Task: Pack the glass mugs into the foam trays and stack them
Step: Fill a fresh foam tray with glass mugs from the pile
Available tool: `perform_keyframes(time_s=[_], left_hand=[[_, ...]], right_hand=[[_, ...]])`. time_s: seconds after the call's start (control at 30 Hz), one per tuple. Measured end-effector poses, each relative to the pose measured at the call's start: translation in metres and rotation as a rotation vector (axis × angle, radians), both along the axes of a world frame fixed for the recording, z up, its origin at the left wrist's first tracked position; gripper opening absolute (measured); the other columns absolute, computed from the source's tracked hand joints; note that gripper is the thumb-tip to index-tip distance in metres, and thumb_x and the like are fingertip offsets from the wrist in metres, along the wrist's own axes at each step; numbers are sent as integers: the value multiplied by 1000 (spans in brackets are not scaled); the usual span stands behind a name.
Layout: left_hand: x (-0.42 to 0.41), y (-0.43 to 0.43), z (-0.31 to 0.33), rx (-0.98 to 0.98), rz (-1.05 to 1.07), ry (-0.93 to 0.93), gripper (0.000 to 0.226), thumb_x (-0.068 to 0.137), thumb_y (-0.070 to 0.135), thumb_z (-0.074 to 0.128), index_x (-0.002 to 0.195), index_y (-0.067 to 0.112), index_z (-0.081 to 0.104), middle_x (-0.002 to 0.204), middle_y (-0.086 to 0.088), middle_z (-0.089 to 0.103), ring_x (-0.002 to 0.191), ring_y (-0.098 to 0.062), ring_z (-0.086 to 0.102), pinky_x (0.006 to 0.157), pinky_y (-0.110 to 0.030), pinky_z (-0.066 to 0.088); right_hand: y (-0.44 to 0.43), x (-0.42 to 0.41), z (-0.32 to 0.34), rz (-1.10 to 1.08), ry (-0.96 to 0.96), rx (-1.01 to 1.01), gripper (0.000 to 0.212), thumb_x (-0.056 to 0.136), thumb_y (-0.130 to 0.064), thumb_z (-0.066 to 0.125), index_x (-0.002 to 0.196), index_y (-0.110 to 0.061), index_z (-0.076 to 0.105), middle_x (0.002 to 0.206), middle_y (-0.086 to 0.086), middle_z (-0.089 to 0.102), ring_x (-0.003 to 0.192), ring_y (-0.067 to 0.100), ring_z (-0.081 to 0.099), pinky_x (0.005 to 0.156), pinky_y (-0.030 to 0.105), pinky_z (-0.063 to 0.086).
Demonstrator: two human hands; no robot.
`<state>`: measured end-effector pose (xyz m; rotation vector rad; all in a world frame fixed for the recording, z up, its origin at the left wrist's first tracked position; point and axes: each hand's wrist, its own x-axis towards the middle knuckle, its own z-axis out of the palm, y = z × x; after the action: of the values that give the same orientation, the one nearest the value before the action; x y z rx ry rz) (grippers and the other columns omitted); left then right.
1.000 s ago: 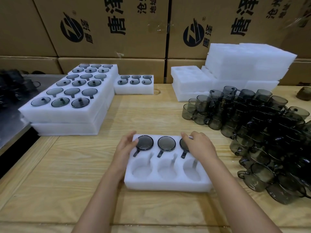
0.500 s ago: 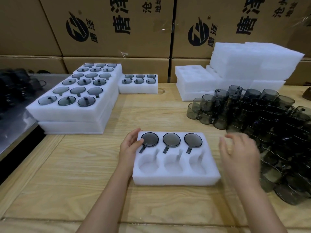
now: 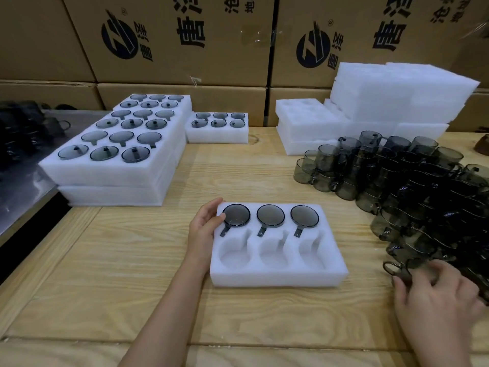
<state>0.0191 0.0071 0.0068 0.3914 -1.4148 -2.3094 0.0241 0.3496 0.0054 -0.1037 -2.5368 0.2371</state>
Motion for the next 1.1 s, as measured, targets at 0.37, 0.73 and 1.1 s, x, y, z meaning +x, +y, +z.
perform_keyframes(time_s=[0.37,0.73,1.1], left_hand=[[7,-1,0,-180,-24,58,44,71,14,66,115,18,62,119,4,62,115,-11,56,89,-26,45],[24,-6,9,-797,-144,145,44,64,43,73,103,25,64,146,-1,43,144,-16,26,117,-47,22],[20,-20,11,-604,-311,118,48,63,39,71,107,21,68,146,-1,42,140,-8,33,118,-45,22]], right_hand=[[-64,-3,38,439,60,-349,19,78,-25,58,70,-9,59,119,14,55,107,35,47,92,31,30],[-199,-7,69,783,-194,-611,22,82,-28,70,70,-19,54,102,-7,48,104,19,48,85,21,35],[-183,-6,68,946,-475,-644,49,81,-22,67,114,-43,38,119,-20,46,114,6,45,90,11,35]])
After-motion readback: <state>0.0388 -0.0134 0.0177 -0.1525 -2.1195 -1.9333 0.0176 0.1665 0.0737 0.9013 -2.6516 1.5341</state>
